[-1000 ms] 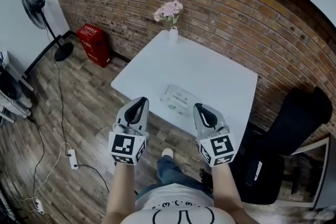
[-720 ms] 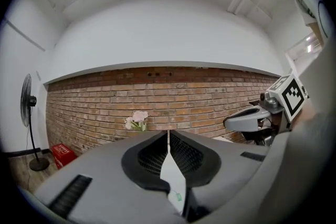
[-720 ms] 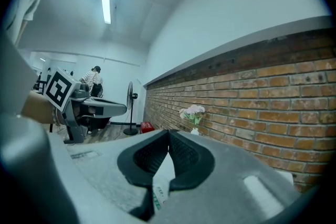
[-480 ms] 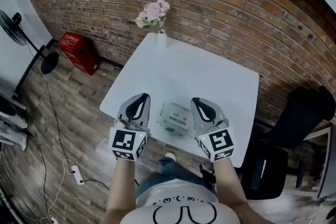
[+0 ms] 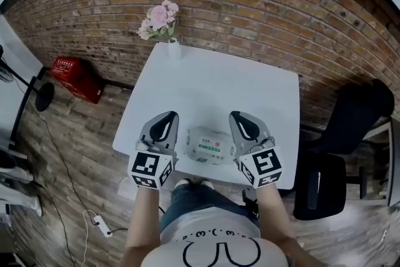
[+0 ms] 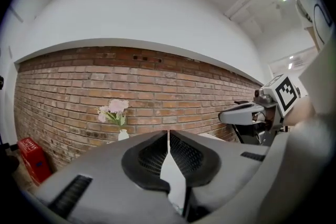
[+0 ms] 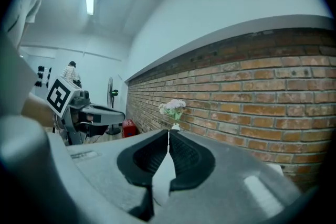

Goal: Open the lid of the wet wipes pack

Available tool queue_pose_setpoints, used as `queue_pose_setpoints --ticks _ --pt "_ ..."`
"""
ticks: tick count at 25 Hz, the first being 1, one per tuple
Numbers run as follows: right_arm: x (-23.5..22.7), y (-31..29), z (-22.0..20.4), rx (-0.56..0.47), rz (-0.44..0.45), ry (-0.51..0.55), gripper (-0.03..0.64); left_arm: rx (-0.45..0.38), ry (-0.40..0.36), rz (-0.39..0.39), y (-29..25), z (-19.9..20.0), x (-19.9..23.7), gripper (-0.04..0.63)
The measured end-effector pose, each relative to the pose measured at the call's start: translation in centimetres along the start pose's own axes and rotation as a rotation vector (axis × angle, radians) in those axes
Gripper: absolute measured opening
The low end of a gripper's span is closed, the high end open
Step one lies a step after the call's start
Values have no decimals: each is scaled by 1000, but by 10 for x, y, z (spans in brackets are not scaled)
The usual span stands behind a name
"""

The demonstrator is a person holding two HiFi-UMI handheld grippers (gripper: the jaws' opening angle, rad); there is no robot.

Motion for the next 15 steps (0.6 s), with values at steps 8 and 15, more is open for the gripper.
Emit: queue_pose_setpoints --ticks 8,15 --pt "2 2 -16 60 -40 -80 125 140 49 -143 -22 -22 7 34" --pt "17 -7 -30 106 33 -61 259 252 31 -312 -22 -45 9 186"
Point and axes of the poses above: the fingertips, and each gripper's own axes: y backward along the fingers, x to its left, z out of its top, the point moved 5 cm from there along y, backward along the fingers, and after that the axes turned 13 degrees about y, right-handed, at the moved point
